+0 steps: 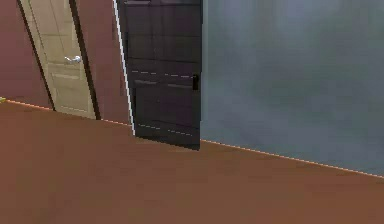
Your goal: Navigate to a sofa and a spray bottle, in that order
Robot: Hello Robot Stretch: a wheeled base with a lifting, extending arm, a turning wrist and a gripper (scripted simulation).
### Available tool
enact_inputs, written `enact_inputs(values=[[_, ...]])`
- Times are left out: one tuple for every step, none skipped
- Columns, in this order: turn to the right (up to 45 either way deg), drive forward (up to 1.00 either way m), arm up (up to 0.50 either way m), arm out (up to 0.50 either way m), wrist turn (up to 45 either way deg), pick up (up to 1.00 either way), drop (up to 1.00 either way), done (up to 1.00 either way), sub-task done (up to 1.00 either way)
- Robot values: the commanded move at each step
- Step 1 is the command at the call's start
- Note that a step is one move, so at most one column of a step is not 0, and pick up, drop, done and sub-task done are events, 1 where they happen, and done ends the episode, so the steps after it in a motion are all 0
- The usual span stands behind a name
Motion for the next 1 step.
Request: enact_inputs(values=[[-9.0, 0.0, 0.0, 0.0, 0.0, 0.0, 0.0, 0.0, 0.0]])
